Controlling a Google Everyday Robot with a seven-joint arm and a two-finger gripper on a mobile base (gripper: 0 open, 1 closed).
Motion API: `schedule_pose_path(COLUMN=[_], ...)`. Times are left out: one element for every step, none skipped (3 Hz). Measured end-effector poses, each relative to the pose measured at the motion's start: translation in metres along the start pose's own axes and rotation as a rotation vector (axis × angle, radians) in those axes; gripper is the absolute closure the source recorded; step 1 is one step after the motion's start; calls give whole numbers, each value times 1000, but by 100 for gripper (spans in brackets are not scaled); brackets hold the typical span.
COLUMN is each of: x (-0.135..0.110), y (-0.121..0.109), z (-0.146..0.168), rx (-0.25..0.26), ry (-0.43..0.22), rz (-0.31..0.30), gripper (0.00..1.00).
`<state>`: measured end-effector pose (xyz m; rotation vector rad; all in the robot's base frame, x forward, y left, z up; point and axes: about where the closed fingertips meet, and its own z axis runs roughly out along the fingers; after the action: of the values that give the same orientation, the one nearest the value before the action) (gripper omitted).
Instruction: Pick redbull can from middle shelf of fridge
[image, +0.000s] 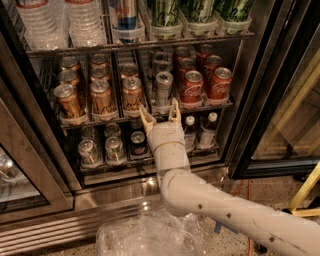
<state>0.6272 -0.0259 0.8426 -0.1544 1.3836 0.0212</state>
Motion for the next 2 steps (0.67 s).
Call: schedule_pose_path(x=[12,18], y=[-6,-5], z=[13,29], rx=[3,-3], ry=[23,28], rz=[-5,-2], gripper=[32,34])
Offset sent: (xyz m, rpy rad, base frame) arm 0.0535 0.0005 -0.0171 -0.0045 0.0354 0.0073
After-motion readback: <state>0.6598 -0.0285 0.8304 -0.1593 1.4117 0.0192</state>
